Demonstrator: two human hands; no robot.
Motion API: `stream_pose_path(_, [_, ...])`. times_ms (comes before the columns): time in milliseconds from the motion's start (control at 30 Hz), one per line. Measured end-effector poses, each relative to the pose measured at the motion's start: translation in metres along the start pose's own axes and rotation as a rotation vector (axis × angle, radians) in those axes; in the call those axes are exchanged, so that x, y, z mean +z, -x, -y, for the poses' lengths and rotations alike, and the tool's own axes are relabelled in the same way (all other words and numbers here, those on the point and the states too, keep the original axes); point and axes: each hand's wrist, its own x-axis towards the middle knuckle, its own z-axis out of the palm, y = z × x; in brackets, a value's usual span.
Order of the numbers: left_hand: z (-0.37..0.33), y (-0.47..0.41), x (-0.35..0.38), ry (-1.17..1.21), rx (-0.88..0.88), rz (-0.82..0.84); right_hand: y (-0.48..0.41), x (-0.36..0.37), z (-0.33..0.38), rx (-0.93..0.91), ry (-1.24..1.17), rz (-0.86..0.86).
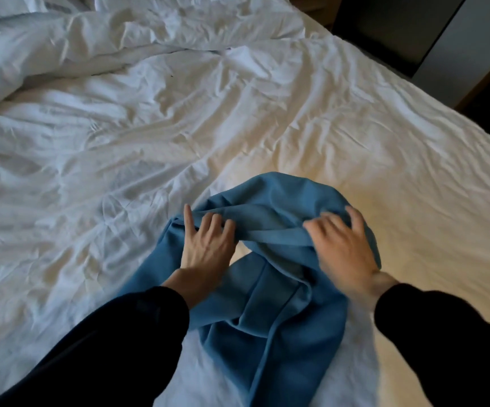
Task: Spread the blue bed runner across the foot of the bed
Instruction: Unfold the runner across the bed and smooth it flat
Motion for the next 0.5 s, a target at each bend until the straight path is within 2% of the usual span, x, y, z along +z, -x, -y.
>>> stream_pose_path(100, [0.019, 0.000, -0.009, -0.053, -0.016, -0.013, -0.023, -0.005, -0.043, 0.043, -0.023, -0.060])
stream_pose_path(233, [0.008, 0.011, -0.030, 0.108, 0.003, 0.030, -0.049, -0.009, -0.077, 0.226, 0.143, 0.134])
stream_pose_path(300, [-0.016, 0.021, -0.034, 0.189, 0.019, 0.038, -0.053, -0.010, -0.071, 0.215, 0.164, 0.171])
stream_pose_path(367, [-0.047, 0.030, -0.040, 0.222, -0.006, 0.068, -0.049, -0.006, -0.055, -0.006, 0.084, 0.113])
stream_pose_path(467, [-0.092, 0.035, -0.048, 0.277, -0.074, 0.185, -0.028, 0.004, -0.026, -0.475, -0.055, -0.047])
stream_pose_path(500, [-0.103, 0.035, -0.052, 0.328, -0.088, 0.199, -0.023, 0.008, -0.022, -0.550, -0.085, -0.077])
